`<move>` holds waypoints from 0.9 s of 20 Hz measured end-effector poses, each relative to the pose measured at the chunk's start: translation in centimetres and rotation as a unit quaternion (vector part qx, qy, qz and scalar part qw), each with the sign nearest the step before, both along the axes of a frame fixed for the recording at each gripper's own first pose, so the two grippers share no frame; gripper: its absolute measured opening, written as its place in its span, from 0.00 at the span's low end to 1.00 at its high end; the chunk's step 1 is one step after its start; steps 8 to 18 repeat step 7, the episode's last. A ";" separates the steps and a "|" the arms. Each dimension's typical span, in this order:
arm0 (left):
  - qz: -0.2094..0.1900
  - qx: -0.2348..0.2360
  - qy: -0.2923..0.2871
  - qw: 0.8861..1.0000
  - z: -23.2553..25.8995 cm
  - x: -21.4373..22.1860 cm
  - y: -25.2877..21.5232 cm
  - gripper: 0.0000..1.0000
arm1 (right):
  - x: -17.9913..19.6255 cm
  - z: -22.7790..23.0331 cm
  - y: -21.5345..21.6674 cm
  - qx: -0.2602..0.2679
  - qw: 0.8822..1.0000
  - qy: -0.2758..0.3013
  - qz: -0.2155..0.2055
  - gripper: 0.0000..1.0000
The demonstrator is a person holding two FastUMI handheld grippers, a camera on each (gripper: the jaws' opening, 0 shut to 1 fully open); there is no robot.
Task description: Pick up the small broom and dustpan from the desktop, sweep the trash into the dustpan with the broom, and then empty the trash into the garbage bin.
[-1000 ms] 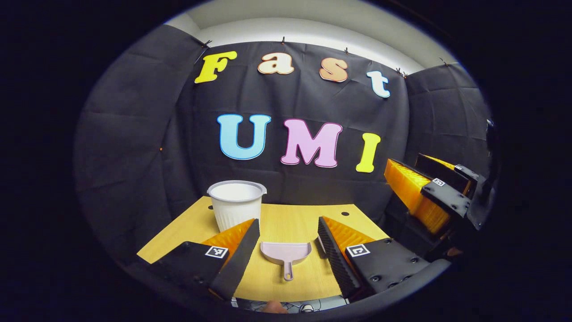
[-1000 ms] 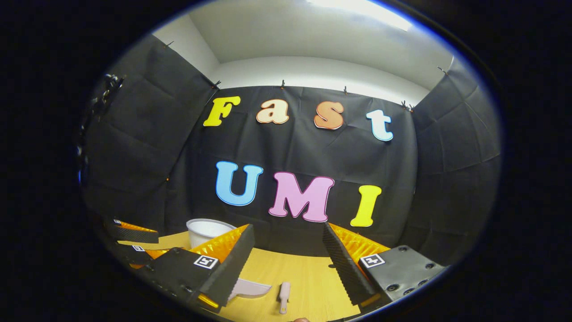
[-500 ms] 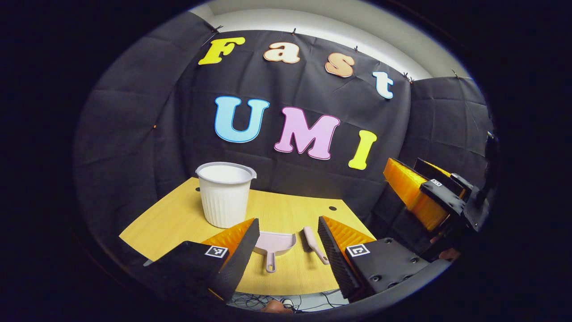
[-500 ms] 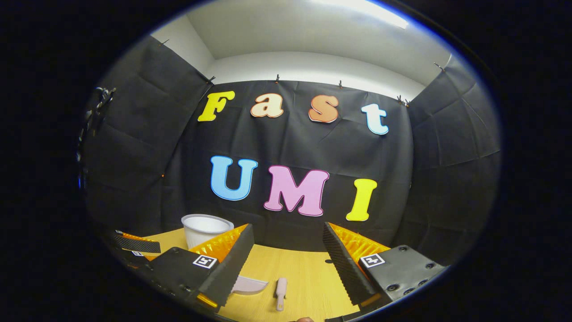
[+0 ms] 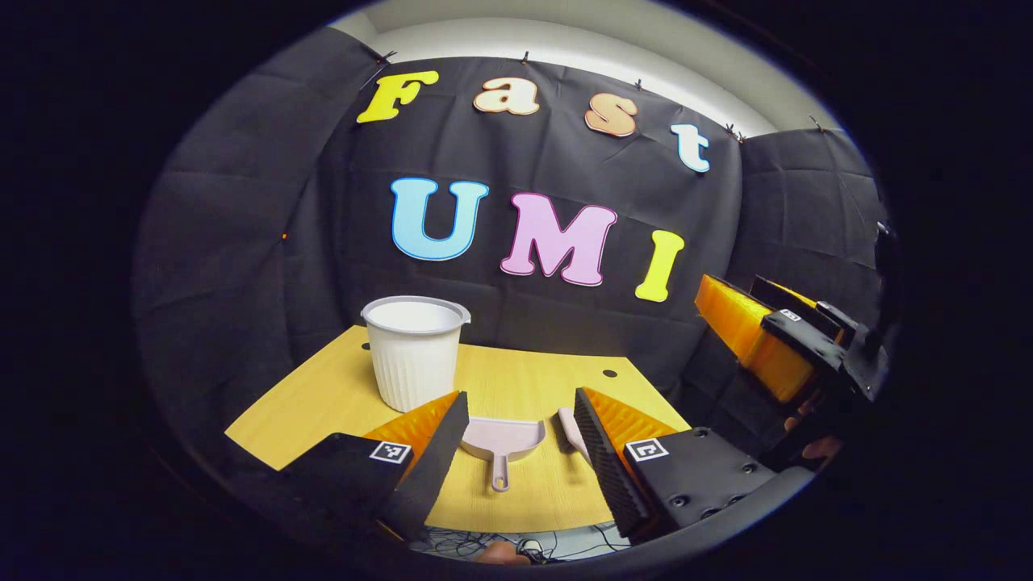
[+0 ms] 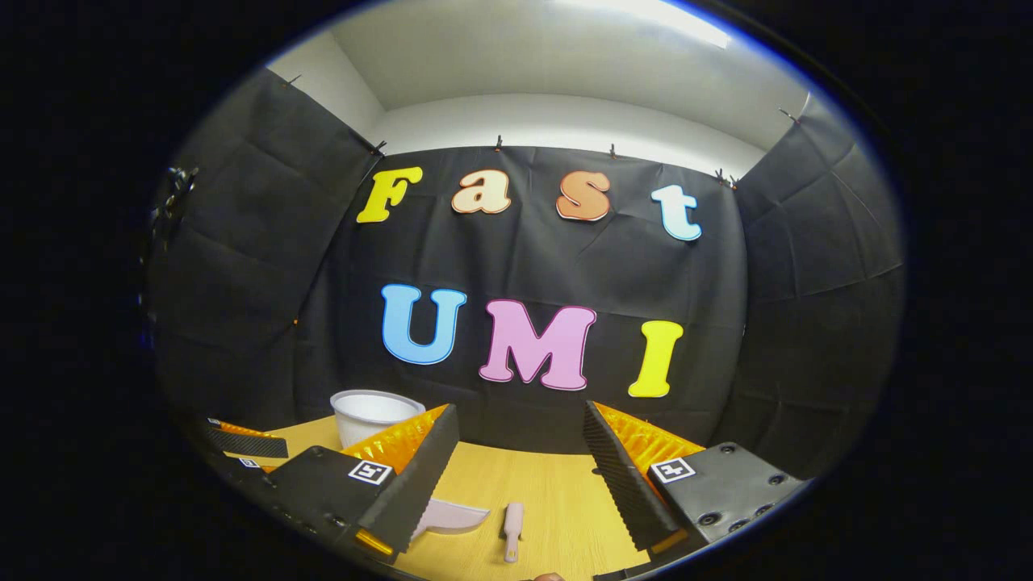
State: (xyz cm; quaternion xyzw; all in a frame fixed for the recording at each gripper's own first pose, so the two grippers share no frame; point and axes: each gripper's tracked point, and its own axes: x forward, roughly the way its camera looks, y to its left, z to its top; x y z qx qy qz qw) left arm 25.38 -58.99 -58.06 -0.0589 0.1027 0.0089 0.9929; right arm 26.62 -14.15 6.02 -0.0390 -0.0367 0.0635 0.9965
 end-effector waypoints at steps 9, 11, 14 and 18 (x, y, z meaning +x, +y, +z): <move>-0.012 0.002 -0.025 1.000 0.8 -0.1 -0.6 0.79 | -0.3 -0.1 -0.6 0.000 1.000 0.011 -0.009 1.00; -0.012 0.002 -0.025 1.000 0.8 -0.1 -0.6 0.79 | -0.3 -0.1 -0.6 0.000 1.000 0.011 -0.009 1.00; -0.012 0.002 -0.025 1.000 0.8 -0.1 -0.6 0.79 | -0.3 -0.1 -0.6 0.000 1.000 0.011 -0.009 1.00; -0.012 0.002 -0.025 1.000 0.8 -0.1 -0.6 0.79 | -0.3 -0.1 -0.6 0.000 1.000 0.011 -0.009 1.00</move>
